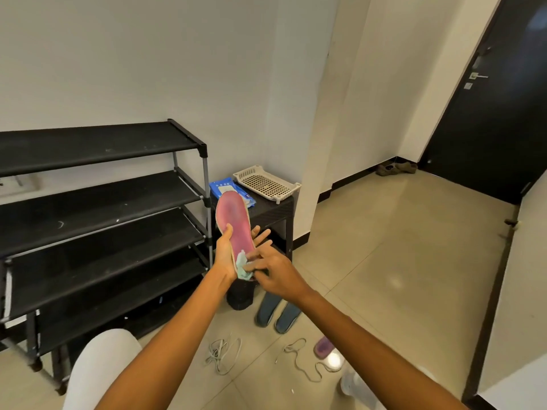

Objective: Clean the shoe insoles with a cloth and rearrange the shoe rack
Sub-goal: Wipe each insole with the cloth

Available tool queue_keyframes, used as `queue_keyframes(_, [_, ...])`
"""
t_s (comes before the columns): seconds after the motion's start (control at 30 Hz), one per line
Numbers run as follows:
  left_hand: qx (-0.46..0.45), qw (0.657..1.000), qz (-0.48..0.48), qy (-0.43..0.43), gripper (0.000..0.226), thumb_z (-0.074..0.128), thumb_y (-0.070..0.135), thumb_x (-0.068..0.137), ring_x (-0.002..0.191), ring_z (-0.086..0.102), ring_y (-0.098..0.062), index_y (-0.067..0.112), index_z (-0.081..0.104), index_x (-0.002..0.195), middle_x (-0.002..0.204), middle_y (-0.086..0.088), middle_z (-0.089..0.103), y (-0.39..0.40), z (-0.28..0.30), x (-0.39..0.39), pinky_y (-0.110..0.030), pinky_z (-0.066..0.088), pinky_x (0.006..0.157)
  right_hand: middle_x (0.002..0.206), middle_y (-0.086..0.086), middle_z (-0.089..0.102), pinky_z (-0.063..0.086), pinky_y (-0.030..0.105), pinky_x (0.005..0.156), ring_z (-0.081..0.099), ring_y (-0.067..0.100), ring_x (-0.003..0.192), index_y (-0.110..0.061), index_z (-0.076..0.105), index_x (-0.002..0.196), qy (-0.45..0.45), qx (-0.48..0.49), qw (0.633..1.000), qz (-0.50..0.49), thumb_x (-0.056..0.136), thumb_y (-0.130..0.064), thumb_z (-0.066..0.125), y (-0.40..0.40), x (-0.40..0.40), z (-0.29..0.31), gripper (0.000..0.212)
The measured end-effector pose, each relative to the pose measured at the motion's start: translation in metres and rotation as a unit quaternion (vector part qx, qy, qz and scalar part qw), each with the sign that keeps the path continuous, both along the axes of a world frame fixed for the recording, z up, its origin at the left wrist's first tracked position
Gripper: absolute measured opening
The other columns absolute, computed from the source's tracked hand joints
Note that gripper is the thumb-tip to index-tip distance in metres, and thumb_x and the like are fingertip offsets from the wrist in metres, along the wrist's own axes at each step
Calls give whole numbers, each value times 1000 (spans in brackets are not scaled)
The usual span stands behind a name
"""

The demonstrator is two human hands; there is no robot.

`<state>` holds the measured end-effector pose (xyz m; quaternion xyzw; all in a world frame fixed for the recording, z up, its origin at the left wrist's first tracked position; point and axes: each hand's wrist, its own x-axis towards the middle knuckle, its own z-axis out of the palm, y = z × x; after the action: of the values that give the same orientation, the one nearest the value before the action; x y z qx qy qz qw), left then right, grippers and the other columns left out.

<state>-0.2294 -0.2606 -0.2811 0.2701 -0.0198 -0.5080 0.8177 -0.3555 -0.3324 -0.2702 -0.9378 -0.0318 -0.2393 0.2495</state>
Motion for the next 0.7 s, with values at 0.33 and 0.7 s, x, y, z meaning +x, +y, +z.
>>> queue_keyframes(0.33, [13, 998, -38, -42, 82, 28, 70, 86, 98, 68, -30, 4, 72, 104, 113, -18, 67, -14, 10, -5, -44, 55, 81, 115, 8, 60, 44, 21, 79, 58, 20, 104, -15, 67, 114, 37, 196, 958, -204, 90, -11, 59, -1, 23, 4, 26])
queue_keyframes(0.7, [51, 998, 34, -11, 62, 35, 58, 93, 78, 72, -27, 2, 59, 101, 92, -19, 72, -9, -3, -11, -36, 59, 66, 105, 8, 60, 46, 36, 80, 49, 19, 99, -14, 71, 105, 49, 50, 989, -129, 87, -14, 55, 2, 22, -8, 24])
